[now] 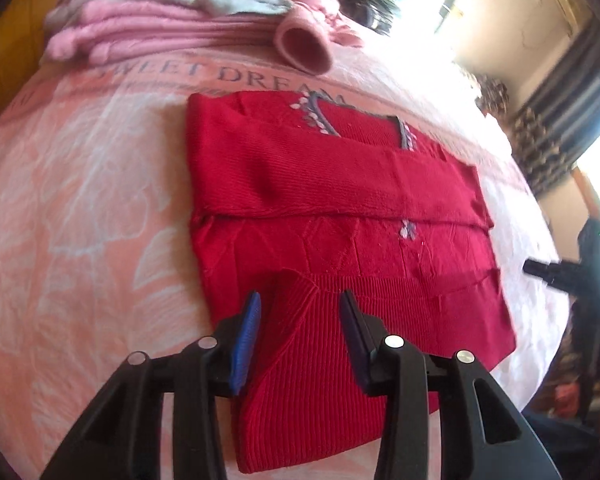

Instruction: Fold small clothes

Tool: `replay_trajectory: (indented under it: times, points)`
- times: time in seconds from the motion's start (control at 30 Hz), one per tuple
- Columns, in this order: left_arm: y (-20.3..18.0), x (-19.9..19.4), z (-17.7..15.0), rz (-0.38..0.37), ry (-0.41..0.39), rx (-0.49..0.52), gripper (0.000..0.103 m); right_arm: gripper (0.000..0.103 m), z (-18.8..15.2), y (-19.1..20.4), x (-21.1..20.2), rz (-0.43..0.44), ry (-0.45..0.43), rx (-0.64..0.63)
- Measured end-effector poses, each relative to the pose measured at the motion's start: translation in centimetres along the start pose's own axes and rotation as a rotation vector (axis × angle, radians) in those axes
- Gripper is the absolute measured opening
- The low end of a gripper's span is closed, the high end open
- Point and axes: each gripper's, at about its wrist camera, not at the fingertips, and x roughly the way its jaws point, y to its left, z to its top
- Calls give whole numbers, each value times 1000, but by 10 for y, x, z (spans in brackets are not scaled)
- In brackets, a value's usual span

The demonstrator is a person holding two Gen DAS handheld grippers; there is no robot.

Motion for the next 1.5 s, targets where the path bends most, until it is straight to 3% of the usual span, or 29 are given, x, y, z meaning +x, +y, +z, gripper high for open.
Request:
replay_trajectory:
  times: [0.1,0.27,0.47,0.57,0.63,0.7,0.87,1.03,1.23,1.3,1.37,1.43,1.5]
  points:
    - [-20,7,-8,46,13,117,53,32,-3,12,7,27,22,-54]
    - [-16,22,-18,159,29,176,53,34,-4,14,16,57,45,-74]
    - [-16,43,-25,194,62,231,53,35,1,3,23,65,48,-66]
    - [-12,46,-24,179,50,214,54,35,3,-1,24,87,57,-70]
    - [-8,46,-22,152,45,195,49,38,5,0,23,82,57,-95]
    - [-4,45,-20,121,44,168,28,39,6,0,23,83,64,-114]
    - [5,38,-17,44,30,96,10,39,6,3,31,73,97,-155]
    - [14,38,-17,-3,29,34,9,42,6,5,47,21,125,-187]
    - [13,44,-17,22,45,32,15,45,-1,16,63,-60,160,-288]
    - [13,45,-17,20,48,22,17,34,-4,24,62,-101,156,-357]
    - [12,44,-17,24,44,29,16,15,-9,31,61,-111,155,-413]
    - [11,42,-17,31,38,40,12,6,-13,35,59,-114,148,-458]
    - [10,37,-17,27,19,38,8,4,-14,36,54,-105,137,-474]
